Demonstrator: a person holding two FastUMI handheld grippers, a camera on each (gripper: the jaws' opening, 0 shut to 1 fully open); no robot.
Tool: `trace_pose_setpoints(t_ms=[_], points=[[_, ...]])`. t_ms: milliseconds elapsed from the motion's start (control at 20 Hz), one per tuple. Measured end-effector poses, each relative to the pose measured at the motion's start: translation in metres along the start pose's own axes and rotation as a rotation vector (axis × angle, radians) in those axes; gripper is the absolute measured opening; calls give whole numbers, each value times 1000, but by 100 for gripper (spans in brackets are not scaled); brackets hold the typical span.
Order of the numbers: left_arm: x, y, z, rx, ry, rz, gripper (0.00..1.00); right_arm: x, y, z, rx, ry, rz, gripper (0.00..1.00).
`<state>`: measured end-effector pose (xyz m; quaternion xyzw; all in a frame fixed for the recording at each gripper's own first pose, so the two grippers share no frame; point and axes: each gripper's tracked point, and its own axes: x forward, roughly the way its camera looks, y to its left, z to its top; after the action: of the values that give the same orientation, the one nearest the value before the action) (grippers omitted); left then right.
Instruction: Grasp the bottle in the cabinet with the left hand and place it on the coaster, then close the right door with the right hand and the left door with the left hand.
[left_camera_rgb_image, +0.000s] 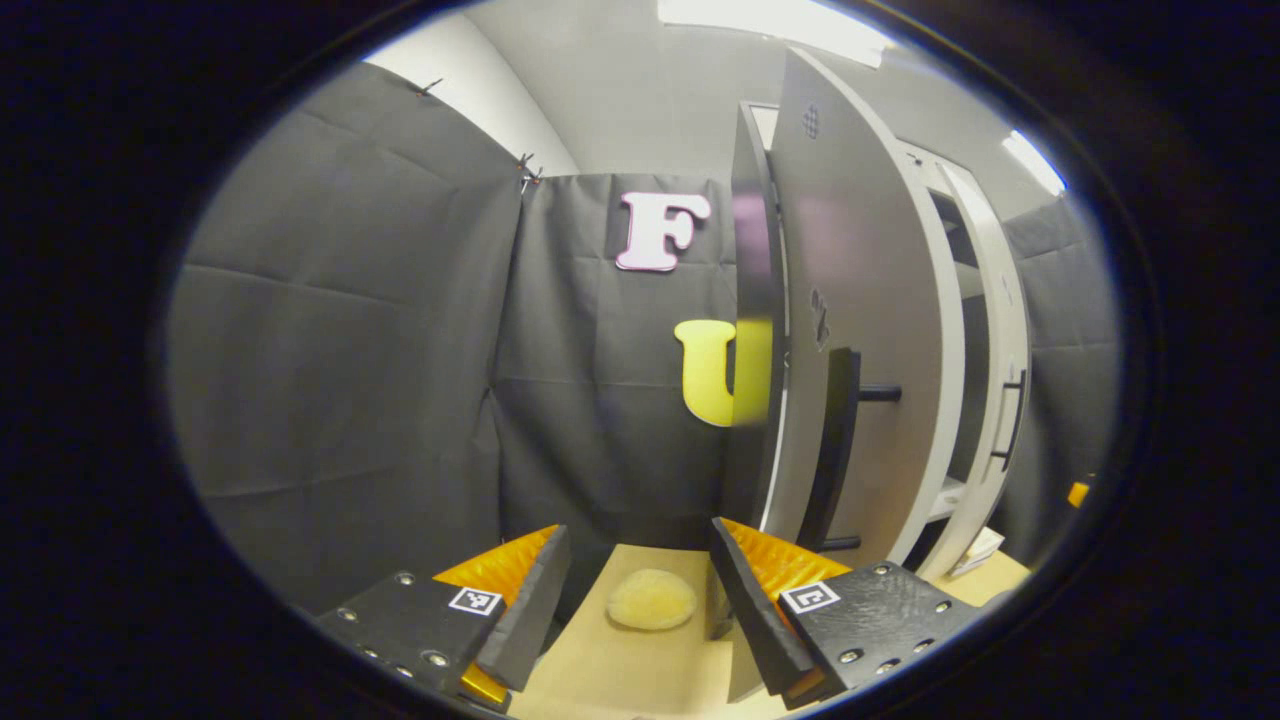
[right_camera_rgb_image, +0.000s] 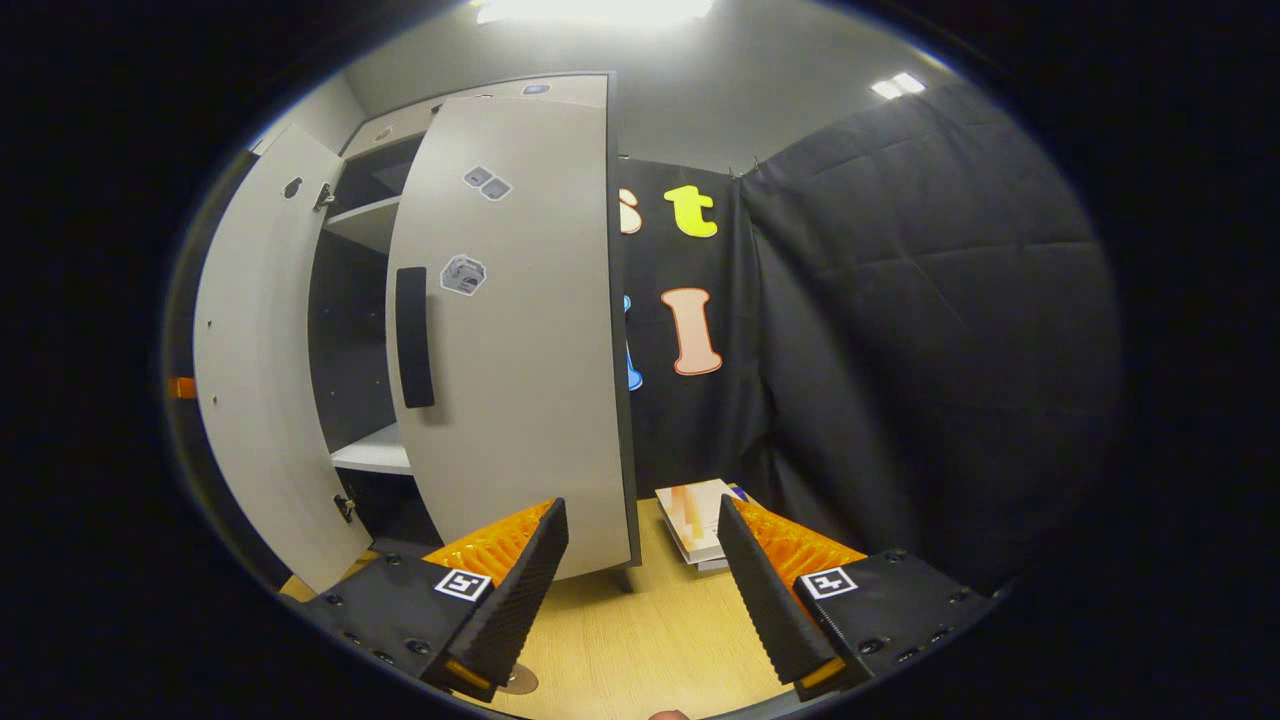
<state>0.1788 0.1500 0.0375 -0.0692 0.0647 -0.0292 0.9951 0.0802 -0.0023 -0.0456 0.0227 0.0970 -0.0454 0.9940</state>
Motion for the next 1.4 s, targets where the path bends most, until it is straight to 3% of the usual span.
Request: trace_pose_setpoints(t_ms=[250, 300, 350, 400, 450, 650, 700, 750, 1000, 1050, 1100, 1250, 1400], points=[[5, -24, 12, 6, -23, -18, 84, -1, -10, 0, 0, 6, 1, 96], [6, -25, 13, 12, -28, -3, 85, -1, -13, 1, 0, 5, 1, 92], [6, -26, 15, 24, -34, 6, 86, -1, -14, 1, 0, 4, 2, 96], [6, -26, 16, 30, -37, 9, 86, 0, -17, 1, 0, 5, 4, 92], [5, -27, 15, 31, -40, 9, 87, 0, -19, 1, 0, 6, 6, 96], [4, -26, 16, 66, -47, 26, 85, 4, -29, -3, -3, 16, 13, 96], [4, -26, 18, 82, -54, 36, 84, 5, -31, -3, 1, 14, 13, 92], [5, -26, 18, 89, -57, 43, 86, 5, -34, -1, 5, 12, 15, 96], [5, -25, 19, 85, -64, 54, 86, 10, -43, -3, 12, 11, 19, 96], [5, -25, 19, 86, -69, 58, 86, 10, -44, -3, 12, 12, 22, 92], [6, -25, 19, 87, -73, 60, 86, 11, -45, -4, 10, 14, 24, 96], [6, -26, 19, 85, -74, 56, 87, 12, -47, -6, 6, 22, 37, 96], [5, -27, 21, 88, -83, 41, 86, 14, -48, -3, 8, 20, 47, 92]])
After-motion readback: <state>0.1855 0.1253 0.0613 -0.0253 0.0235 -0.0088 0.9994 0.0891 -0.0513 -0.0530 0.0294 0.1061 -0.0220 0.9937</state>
